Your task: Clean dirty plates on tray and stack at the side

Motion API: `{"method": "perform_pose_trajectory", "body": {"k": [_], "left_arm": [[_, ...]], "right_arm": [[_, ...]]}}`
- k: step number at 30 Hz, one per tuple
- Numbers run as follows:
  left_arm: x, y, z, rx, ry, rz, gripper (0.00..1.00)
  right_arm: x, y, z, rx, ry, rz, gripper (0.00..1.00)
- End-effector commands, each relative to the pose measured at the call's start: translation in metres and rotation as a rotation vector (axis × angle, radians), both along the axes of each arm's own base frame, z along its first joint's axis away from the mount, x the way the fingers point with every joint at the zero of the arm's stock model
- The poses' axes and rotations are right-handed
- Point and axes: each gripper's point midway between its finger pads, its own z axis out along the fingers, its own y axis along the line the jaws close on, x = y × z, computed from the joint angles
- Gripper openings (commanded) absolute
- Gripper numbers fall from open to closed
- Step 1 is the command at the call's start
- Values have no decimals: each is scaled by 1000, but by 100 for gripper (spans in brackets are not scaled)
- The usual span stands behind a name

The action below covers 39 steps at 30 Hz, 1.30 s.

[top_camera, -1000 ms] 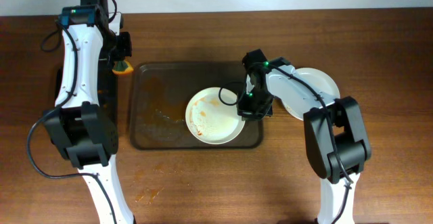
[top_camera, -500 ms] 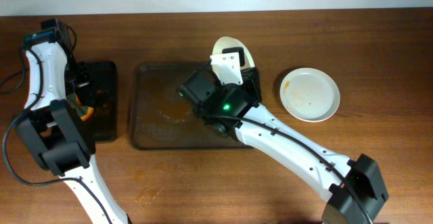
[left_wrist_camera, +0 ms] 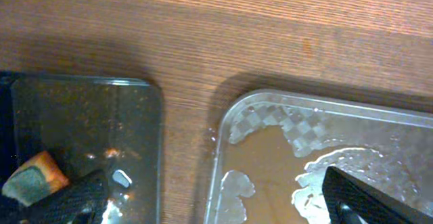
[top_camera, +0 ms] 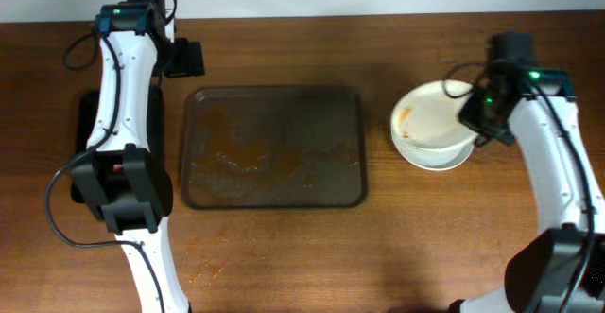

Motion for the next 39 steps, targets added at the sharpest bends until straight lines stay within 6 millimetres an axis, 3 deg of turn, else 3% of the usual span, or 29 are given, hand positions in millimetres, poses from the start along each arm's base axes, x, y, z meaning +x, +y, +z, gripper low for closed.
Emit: {"method": "perform_pose_trajectory", "body": {"k": [1, 3, 4, 5, 6, 8, 10, 12, 15, 16, 19, 23, 24, 26, 27, 29, 32, 35, 37, 39], "left_arm": [[3, -19, 12, -35, -31, -100, 99], [5, -23, 28, -56, -71, -109, 99], [6, -23, 49, -52, -119, -112, 99], [3, -23, 75, -41, -173, -130, 99], [-2, -24, 107, -34, -243, -134, 99], [-10, -23, 139, -29, -313, -134, 99], [-21, -23, 167, -24, -370, -135, 99], [-23, -23, 170, -23, -376, -135, 99], [-24, -23, 169, -24, -369, -135, 99], [-24, -23, 169, -24, -369, -135, 99], [-24, -23, 169, -24, -369, -135, 99], [-24, -23, 169, -24, -369, -135, 99], [-24, -23, 169, -24, -369, -135, 99], [-24, -23, 169, -24, -369, -135, 99], [-24, -23, 169, -24, -369, -135, 99], [-24, -23, 169, -24, -369, -135, 99], [-24, -23, 169, -24, -369, -135, 99], [-24, -23, 169, -24, -369, -135, 99], [-24, -23, 169, -24, -369, -135, 99], [-24, -23, 169, -24, -369, -135, 99]], "right_arm": [[-10, -18, -42, 68, 95, 4, 4], [-3, -3, -63, 118, 111, 75, 4], [-2, 5, -73, 124, 131, 94, 4], [-1, 17, -81, 147, 153, 120, 51], [-1, 22, -79, 164, 150, 129, 67], [-2, 22, -60, 163, 158, 132, 69], [-3, 21, -15, 144, 127, 161, 69], [-14, 28, 56, 114, 40, 229, 68], [-53, 57, 136, 77, -102, 330, 69], [-70, 71, 157, 88, -163, 359, 98], [-99, 87, 192, 84, -295, 419, 98], [-111, 81, 189, 59, -262, 404, 98], [-98, 73, 195, -8, -308, 409, 98], [-68, 76, 210, -131, -468, 578, 98], [-62, 76, 209, -156, -530, 593, 98], [-55, 83, 188, -230, -739, 661, 98], [-77, 93, 126, -259, -907, 706, 98], [-102, 89, 71, -329, -1099, 675, 98], [-112, 88, 41, -345, -1134, 667, 98], [-116, 86, 24, -357, -1145, 655, 98]]}}
